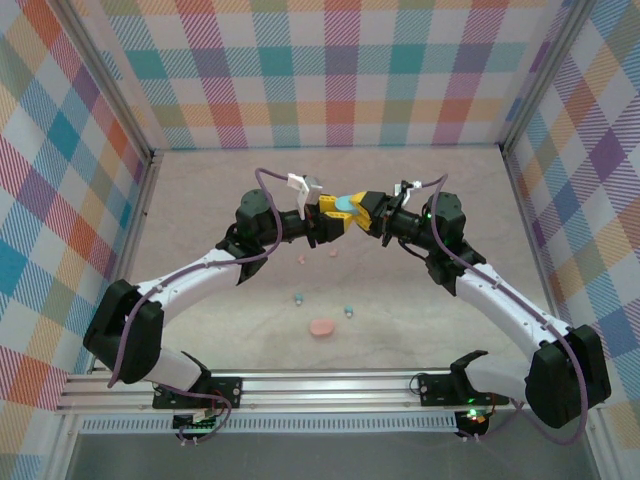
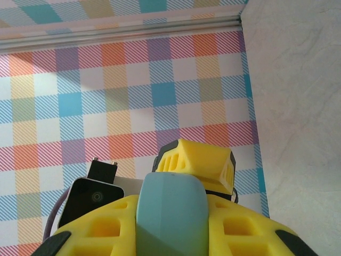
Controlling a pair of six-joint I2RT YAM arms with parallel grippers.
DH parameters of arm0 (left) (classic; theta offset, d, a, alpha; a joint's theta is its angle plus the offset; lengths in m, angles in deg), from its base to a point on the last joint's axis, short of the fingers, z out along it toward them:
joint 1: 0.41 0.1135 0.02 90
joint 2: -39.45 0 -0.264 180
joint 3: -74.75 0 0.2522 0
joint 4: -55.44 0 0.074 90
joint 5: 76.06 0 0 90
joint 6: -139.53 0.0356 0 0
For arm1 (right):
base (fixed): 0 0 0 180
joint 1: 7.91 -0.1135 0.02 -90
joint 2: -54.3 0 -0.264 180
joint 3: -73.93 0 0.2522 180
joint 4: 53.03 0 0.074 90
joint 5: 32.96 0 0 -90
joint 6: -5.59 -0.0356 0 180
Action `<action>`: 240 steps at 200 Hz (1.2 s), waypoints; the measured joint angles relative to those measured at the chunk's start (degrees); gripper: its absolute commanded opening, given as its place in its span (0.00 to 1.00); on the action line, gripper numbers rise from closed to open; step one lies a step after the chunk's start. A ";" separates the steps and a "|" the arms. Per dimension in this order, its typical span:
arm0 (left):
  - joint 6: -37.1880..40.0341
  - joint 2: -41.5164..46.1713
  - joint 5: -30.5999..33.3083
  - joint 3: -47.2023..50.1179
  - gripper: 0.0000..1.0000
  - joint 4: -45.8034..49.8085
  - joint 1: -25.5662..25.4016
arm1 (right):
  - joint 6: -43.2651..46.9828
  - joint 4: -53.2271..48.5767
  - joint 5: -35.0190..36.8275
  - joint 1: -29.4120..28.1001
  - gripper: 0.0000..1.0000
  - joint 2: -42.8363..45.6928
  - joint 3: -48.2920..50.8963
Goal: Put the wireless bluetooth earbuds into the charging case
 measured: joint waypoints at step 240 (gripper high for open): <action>10.73 24.06 4.94 3.50 0.23 25.18 2.03 | 51.15 -26.29 -5.75 6.45 0.78 8.94 -15.08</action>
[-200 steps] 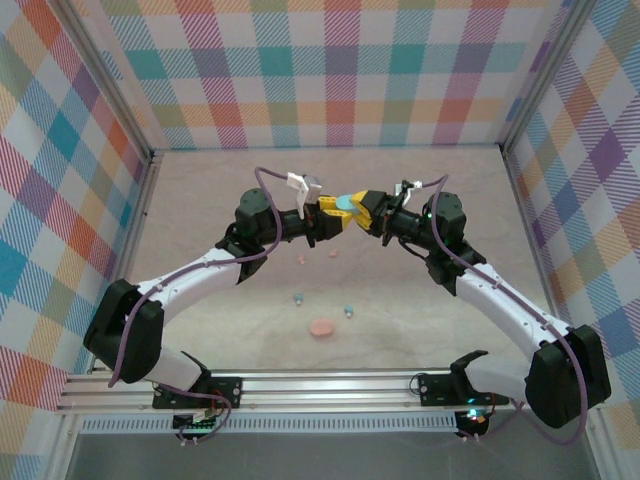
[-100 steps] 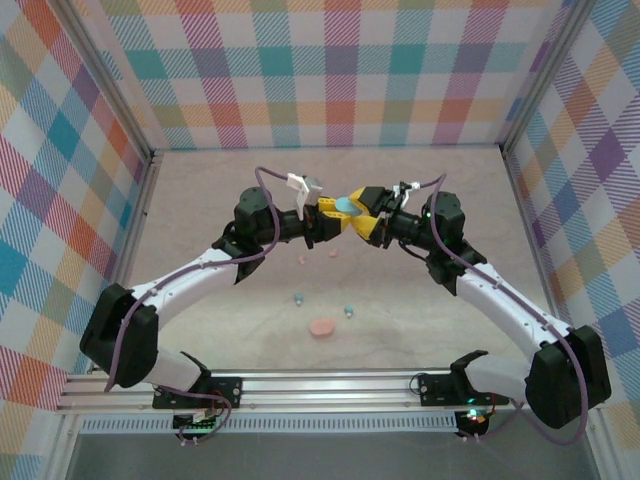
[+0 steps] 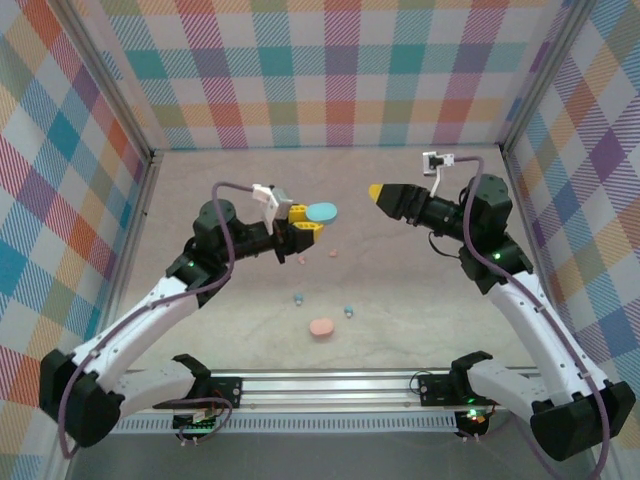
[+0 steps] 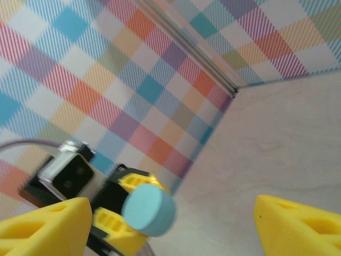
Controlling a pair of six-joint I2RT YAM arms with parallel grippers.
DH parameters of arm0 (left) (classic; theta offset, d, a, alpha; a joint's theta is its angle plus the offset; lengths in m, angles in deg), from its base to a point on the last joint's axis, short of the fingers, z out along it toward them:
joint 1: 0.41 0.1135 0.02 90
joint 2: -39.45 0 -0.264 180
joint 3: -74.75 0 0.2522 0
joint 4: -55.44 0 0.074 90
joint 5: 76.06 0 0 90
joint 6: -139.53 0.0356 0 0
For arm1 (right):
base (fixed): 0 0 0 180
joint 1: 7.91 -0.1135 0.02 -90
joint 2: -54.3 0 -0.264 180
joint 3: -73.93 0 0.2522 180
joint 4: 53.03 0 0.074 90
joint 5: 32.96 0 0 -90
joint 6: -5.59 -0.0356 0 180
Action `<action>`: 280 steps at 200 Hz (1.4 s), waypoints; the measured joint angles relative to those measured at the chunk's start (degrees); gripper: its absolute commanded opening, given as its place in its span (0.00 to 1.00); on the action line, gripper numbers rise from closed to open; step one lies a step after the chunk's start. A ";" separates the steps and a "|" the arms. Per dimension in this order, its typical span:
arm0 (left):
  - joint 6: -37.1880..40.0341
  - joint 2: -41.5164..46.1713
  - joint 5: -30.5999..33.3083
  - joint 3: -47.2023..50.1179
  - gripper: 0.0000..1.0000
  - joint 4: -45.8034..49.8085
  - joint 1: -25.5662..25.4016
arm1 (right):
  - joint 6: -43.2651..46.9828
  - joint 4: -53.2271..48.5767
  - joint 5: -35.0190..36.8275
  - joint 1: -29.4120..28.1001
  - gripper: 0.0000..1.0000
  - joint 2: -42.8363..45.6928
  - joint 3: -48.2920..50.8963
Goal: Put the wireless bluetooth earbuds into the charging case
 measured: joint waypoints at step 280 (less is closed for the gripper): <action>-4.15 3.91 -8.52 5.88 0.14 -2.86 0.20 | 51.67 -23.56 -3.23 -16.04 0.78 -7.23 -10.60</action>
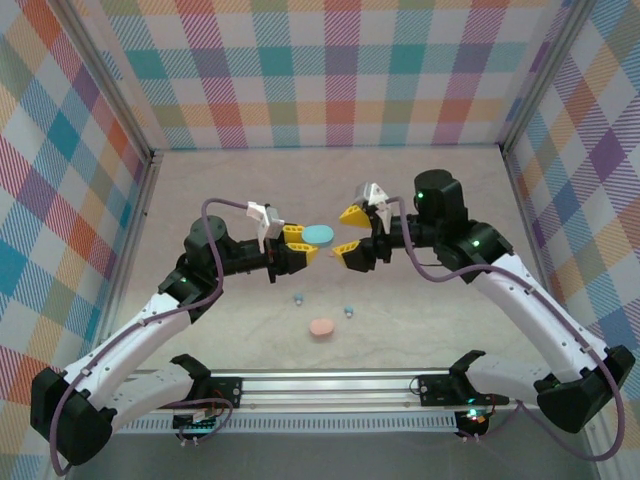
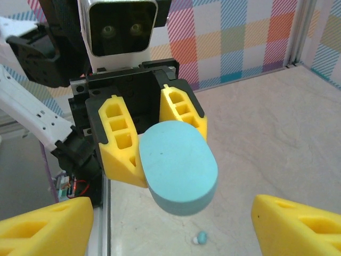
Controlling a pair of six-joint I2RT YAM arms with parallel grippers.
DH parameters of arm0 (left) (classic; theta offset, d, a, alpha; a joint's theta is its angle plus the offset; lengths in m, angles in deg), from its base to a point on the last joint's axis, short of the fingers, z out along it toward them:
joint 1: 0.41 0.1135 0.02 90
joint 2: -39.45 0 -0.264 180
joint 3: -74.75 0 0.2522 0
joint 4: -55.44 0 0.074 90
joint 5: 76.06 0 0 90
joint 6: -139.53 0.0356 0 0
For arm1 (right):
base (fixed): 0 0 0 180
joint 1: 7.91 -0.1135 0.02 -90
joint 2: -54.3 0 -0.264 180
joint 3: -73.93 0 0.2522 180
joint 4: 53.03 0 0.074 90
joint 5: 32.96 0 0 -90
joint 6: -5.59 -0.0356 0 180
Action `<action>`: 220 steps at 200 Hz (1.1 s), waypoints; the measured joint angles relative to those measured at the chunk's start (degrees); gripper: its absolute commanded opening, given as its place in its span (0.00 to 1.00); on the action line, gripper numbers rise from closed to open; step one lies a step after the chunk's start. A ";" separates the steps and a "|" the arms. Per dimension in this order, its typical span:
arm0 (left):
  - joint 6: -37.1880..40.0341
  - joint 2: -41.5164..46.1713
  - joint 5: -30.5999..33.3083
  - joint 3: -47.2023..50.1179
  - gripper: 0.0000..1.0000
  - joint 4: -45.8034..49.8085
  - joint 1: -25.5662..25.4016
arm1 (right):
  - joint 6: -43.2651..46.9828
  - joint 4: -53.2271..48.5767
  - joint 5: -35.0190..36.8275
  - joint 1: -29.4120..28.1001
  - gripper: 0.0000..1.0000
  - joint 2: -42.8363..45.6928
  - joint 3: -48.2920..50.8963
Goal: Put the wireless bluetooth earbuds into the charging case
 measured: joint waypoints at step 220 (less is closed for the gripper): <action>-0.68 -1.95 0.00 0.00 0.13 -1.53 0.00 | 7.78 -4.61 7.50 -1.99 0.77 -5.79 -5.92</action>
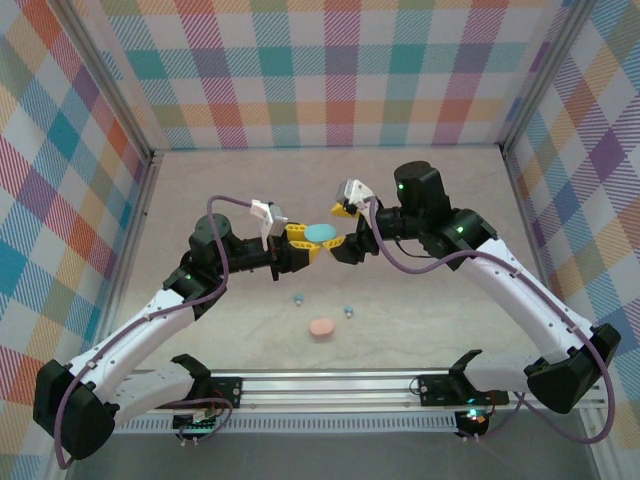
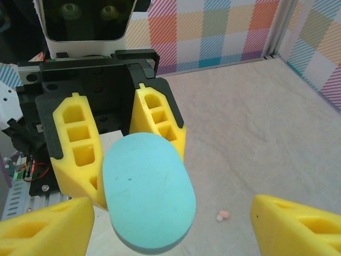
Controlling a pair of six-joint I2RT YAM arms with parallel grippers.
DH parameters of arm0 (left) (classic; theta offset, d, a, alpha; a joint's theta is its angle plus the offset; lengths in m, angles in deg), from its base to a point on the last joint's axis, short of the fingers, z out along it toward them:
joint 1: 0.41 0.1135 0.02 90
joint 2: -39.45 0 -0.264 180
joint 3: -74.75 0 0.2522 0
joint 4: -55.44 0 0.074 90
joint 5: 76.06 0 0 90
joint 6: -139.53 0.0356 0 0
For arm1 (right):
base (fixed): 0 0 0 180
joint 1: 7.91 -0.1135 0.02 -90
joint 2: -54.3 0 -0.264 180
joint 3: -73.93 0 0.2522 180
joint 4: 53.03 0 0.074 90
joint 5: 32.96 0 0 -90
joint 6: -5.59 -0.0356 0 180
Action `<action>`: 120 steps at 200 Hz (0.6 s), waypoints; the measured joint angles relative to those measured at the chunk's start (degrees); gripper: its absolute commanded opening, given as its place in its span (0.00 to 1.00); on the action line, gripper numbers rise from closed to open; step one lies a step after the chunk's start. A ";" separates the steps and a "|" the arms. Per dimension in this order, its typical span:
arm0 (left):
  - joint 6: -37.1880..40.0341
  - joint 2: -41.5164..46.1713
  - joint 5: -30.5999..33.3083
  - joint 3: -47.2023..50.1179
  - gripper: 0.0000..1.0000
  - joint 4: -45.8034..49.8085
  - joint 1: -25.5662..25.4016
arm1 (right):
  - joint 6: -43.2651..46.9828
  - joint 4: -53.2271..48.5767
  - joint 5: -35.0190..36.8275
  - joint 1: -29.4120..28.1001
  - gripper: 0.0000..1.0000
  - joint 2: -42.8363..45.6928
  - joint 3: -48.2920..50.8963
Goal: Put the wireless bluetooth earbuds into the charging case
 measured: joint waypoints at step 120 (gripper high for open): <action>-0.04 0.04 1.03 0.28 0.12 -1.29 0.17 | -0.35 -1.03 1.57 0.00 0.76 -2.23 -1.51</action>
